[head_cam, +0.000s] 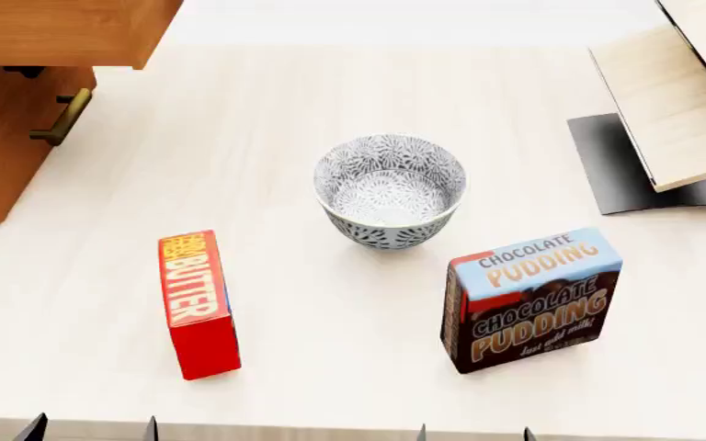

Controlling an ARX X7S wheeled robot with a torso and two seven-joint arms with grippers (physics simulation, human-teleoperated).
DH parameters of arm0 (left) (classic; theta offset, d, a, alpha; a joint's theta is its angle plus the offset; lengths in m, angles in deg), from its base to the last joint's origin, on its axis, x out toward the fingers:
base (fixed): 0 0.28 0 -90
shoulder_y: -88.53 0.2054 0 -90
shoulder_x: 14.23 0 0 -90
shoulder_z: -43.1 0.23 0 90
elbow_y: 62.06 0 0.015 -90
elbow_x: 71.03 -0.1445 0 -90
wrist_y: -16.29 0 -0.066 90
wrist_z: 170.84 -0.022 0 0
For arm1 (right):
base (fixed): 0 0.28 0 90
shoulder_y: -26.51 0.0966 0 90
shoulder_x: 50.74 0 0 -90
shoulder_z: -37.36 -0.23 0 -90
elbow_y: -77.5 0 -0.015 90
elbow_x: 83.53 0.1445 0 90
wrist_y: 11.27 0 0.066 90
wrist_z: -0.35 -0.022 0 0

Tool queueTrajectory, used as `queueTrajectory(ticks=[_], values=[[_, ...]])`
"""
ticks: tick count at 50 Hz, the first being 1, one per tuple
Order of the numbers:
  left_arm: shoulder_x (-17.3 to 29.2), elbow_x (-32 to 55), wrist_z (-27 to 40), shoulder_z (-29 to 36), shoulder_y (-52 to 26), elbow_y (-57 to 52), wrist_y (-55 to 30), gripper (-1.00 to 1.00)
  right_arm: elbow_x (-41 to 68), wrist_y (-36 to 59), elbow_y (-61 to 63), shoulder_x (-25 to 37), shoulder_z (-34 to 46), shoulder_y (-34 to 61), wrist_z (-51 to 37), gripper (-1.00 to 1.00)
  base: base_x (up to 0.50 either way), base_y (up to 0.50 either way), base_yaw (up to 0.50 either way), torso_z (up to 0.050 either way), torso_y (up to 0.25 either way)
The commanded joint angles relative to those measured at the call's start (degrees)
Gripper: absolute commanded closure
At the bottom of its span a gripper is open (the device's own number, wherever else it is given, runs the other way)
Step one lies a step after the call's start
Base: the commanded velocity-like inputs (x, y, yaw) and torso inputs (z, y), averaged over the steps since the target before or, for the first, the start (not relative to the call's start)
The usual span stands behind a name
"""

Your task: Close the top drawer of the cabinet.

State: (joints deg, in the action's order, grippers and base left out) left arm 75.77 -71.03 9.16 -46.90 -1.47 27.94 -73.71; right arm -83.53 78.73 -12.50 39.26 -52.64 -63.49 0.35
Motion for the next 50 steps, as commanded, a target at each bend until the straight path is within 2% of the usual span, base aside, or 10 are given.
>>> queueTrajectory(ticks=[1, 13, 21, 28, 31, 33, 35, 44, 50], values=[[0.57, 0.56, 0.64, 0.64, 0.0, 0.0, 0.0, -1.0, 0.54, 0.0, 0.0, 0.54, 0.72, 0.0, -0.72, -1.0, 0.0, 0.0, 0.0, 0.0, 0.0], [2.72, 2.28, 3.01, 3.11, 0.6, -2.08, -0.67, -1.0, 1.2, 0.75, 1.02, 2.72, 3.78, -0.24, -3.3, -1.0, 0.0, 0.0, 0.0, 0.0, 0.0], [4.02, 2.3, 4.21, 4.31, 0.17, -12.46, -6.05, -1.0, 2.04, 5.35, 11.08, 3.92, 4.73, -1.02, -3.72, -1.0, 0.0, 0.0, 0.0, 0.0, 0.0], [5.46, 3.23, 4.84, 4.31, -0.54, -27.54, -14.23, -1.0, 3.09, 15.05, 28.75, 5.5, 4.26, 0.19, -4.54, -1.0, 0.0, 0.0, 0.0, 0.0, 0.0], [5.77, 3.16, 5.44, 4.55, -2.83, -32.08, -18.65, -1.0, 2.74, 19.21, 34.22, 6.2, 4.4, 2.2, -5.04, -1.0, 0.0, 0.0, 0.0, 0.0, 0.0], [5.9, 3.28, 5.6, 4.64, -2.86, -32.16, -18.74, -1.0, 2.86, 19.33, 34.32, 6.34, 4.49, 2.23, -5.21, -1.0, 0.0, 0.0, 0.0, 0.0, 0.0], [6.06, 3.82, 5.95, 4.5, -5.44, -37.34, -23.71, -1.0, 3.35, 24.07, 40.23, 6.82, 4.08, 4.79, -5.45, -1.0, 0.0, 0.0, 0.0, 0.0, 0.0], [7.07, 5.33, 6.77, 3.75, -8.32, -44.33, -29.76, -1.0, 5.21, 32.95, 48.28, 6.67, 2.36, 9.86, -7.34, -1.0, 0.0, 0.0, 0.0, 0.0, 0.0], [7.41, 5.42, 7.2, 4.15, -8.33, -44.03, -29.06, -1.0, 4.84, 32.83, 48.31, 7.01, 3.2, 9.87, -8.12, -1.0, 0.0, 0.0, 0.0, 0.0, 0.0]])
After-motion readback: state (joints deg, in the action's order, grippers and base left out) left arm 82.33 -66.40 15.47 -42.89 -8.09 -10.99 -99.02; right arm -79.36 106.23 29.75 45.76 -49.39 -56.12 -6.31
